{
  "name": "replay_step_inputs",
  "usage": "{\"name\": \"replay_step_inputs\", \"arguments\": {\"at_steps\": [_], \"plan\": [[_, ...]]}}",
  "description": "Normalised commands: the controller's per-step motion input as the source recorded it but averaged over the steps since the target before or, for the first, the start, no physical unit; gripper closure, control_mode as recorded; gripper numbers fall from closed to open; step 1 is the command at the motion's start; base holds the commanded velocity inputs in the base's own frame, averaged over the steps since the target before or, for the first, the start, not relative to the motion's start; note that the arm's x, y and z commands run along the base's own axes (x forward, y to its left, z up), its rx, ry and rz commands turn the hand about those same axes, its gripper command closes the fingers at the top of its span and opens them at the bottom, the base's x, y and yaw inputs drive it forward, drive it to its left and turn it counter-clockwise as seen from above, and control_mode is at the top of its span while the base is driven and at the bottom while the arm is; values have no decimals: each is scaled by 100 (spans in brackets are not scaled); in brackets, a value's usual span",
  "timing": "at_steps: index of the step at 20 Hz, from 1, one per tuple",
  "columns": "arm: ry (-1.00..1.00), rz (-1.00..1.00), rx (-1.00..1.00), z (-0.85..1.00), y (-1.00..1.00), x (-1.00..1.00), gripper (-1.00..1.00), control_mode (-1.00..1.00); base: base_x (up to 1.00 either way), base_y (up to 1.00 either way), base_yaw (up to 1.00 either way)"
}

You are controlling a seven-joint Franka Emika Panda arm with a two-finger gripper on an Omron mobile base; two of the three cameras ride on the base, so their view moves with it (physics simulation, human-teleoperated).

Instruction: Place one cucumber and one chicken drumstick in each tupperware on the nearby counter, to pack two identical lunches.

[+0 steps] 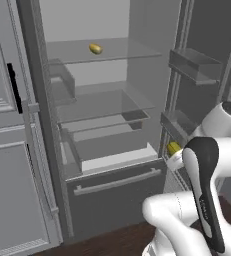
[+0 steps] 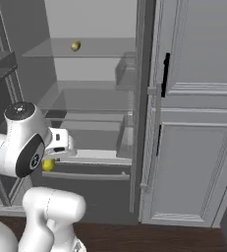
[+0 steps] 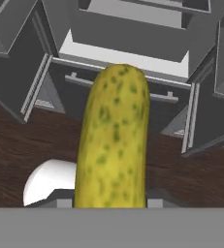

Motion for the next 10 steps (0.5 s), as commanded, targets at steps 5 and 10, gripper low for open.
{"name": "replay_step_inputs", "arguments": {"at_steps": [5,10], "plan": [[0,0,0,0,0,0,100,100,-100,-38,-38],[0,0,0,0,0,0,100,100,-66,-42,-57]]}}
